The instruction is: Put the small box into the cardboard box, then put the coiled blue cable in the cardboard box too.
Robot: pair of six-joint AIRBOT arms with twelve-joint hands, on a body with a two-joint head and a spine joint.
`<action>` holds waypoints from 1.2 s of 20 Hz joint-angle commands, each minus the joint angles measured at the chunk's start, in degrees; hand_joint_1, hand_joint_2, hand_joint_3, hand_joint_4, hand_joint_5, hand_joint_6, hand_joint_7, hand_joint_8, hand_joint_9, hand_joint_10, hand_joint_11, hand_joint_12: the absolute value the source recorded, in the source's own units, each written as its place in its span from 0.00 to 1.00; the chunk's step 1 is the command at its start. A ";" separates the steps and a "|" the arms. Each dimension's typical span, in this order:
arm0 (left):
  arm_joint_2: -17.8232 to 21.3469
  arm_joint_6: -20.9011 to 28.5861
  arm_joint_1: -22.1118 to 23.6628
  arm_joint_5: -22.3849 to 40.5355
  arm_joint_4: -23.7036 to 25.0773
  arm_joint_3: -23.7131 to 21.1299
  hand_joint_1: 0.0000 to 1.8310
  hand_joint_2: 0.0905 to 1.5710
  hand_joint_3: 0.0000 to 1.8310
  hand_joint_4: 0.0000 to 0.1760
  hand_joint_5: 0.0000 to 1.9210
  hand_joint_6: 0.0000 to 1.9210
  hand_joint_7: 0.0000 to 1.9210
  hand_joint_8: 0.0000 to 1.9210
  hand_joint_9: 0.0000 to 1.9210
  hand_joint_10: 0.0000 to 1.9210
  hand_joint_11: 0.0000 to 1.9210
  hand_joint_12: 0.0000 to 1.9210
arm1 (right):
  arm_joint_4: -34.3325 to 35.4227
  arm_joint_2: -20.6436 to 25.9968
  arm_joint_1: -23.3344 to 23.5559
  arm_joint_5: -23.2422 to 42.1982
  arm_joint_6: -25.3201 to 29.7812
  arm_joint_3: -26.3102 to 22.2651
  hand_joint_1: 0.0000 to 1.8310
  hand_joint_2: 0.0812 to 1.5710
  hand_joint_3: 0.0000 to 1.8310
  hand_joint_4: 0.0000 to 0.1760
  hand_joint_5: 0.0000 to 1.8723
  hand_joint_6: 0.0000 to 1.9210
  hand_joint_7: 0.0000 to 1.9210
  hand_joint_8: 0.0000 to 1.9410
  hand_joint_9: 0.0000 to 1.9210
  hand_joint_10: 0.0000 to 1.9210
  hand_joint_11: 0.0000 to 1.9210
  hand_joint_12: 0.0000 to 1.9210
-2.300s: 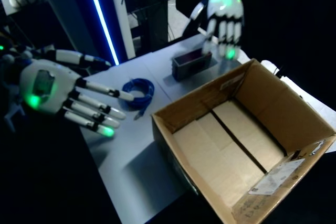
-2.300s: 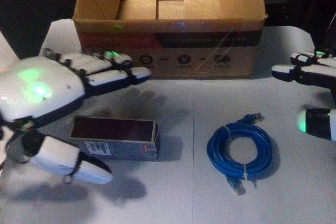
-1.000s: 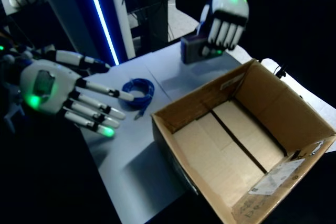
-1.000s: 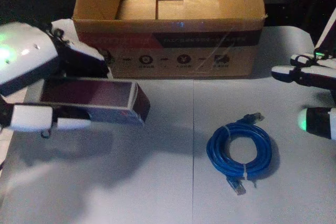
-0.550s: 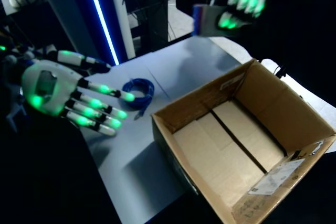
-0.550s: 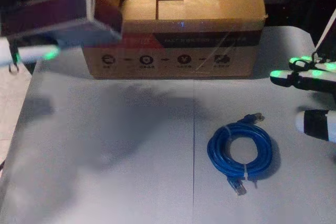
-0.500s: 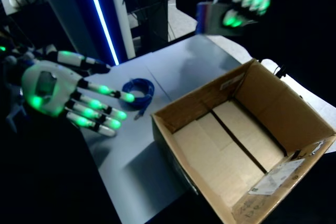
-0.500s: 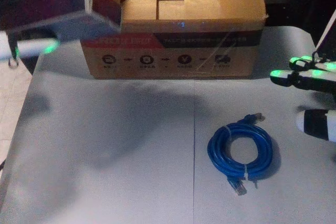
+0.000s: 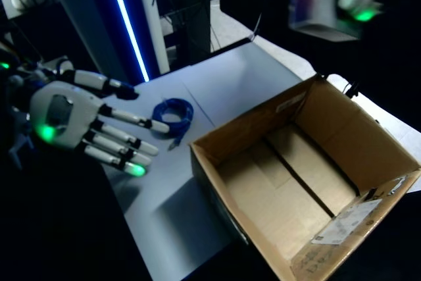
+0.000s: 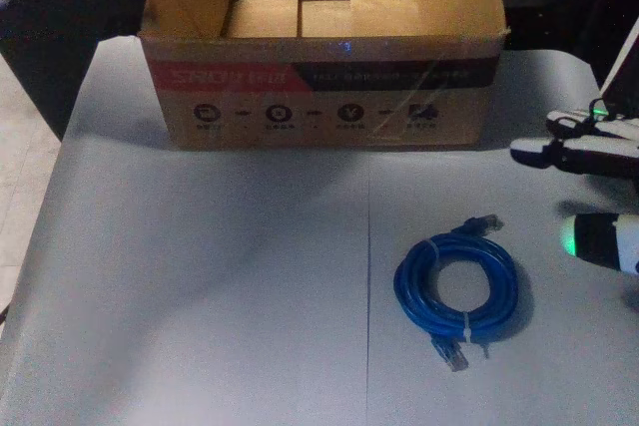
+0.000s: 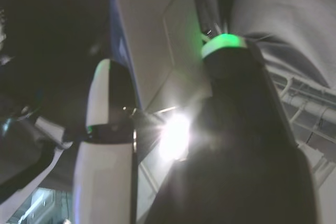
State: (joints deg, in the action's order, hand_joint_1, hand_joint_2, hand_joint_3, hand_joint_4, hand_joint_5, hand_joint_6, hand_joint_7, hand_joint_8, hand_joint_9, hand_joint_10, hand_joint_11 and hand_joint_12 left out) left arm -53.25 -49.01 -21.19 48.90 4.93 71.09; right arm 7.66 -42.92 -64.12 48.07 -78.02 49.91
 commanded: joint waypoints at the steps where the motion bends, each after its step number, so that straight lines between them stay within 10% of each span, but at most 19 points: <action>1: -1.38 0.07 1.25 1.92 0.26 0.82 0.74 0.72 0.00 0.00 0.41 0.65 0.43 0.61 0.49 0.66 0.50 0.87 | 0.29 0.05 0.71 6.60 0.29 0.40 0.06 0.84 0.00 1.00 0.13 0.00 0.03 0.00 0.01 0.00 0.02 0.01; 11: -14.68 0.26 2.05 -12.06 -2.29 12.79 0.74 0.72 0.00 0.00 0.41 0.66 0.43 0.61 0.49 0.66 0.50 0.87 | -0.25 -0.90 0.79 6.62 0.30 1.28 0.04 0.85 0.00 1.00 0.10 0.00 0.02 0.00 0.00 0.00 0.00 0.00; 12: -14.88 0.26 2.05 -12.30 -2.29 13.04 0.60 0.66 0.00 0.00 0.28 0.29 0.32 0.51 0.31 0.68 0.30 0.94 | -0.25 -0.96 0.79 6.62 0.30 1.28 0.03 0.85 0.00 1.00 0.10 0.00 0.02 0.00 0.00 0.00 0.00 0.00; 13: -15.02 0.26 2.08 -12.45 -2.29 13.26 0.58 0.68 0.00 0.01 0.46 0.45 0.27 0.11 0.12 0.33 0.01 0.80 | -0.25 -1.03 0.79 6.62 0.30 1.28 0.02 0.85 0.00 1.00 0.09 0.00 0.00 0.00 0.00 0.00 0.00 0.00; 14: -15.20 0.24 2.17 -12.65 -2.22 13.46 0.52 0.62 0.00 0.00 0.27 0.12 0.28 0.03 0.13 0.27 0.00 0.79 | -0.25 -1.12 0.79 6.63 0.30 1.31 0.02 0.85 0.00 1.00 0.10 0.00 0.02 0.00 0.00 0.00 0.01 0.00; 15: -15.24 0.23 2.21 -12.47 -2.16 13.50 0.51 0.52 0.00 0.25 0.27 0.02 0.35 0.02 0.26 0.26 0.13 0.78 | -0.25 -1.18 0.79 6.63 0.30 1.33 0.04 0.85 0.00 1.00 0.11 0.00 0.02 0.00 0.00 0.00 0.03 0.01; 16: -15.23 0.24 2.29 -12.32 -2.17 13.43 0.49 0.49 0.00 0.25 0.23 0.01 0.25 0.00 0.20 0.18 0.03 0.77 | -0.26 -1.20 0.79 6.63 0.30 1.32 0.05 0.85 0.00 1.00 0.12 0.00 0.03 0.00 0.01 0.00 0.03 0.01; 17: -15.24 0.24 2.36 -12.36 -2.17 13.41 0.47 0.45 0.00 0.66 0.19 0.00 0.16 0.00 0.10 0.14 0.00 0.70 | -0.26 -1.25 0.79 6.63 0.30 1.32 0.06 0.85 0.00 1.00 0.13 0.01 0.03 0.00 0.01 0.00 0.03 0.02; 18: -15.23 0.24 2.36 -12.29 -2.17 13.33 0.47 0.47 0.00 0.77 0.13 0.00 0.10 0.00 0.04 0.10 0.00 0.58 | -0.26 -1.28 0.79 6.63 0.30 1.32 0.06 0.85 0.00 1.00 0.12 0.00 0.03 0.00 0.02 0.00 0.03 0.02; 24: -13.01 0.24 2.16 -10.00 -2.08 11.28 0.41 0.47 0.00 1.00 0.05 0.00 0.03 0.00 0.02 0.02 0.00 0.57 | -0.22 -1.49 0.78 6.63 0.42 1.26 0.09 0.85 0.00 1.00 0.13 0.00 0.04 0.00 0.02 0.00 0.02 0.02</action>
State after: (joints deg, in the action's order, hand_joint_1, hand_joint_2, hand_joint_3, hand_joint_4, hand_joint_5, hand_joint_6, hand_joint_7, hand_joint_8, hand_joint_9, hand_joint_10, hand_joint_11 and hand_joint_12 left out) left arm -65.80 -48.82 -19.64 31.14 3.77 81.32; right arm 7.03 -44.29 -64.12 48.03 -77.82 51.00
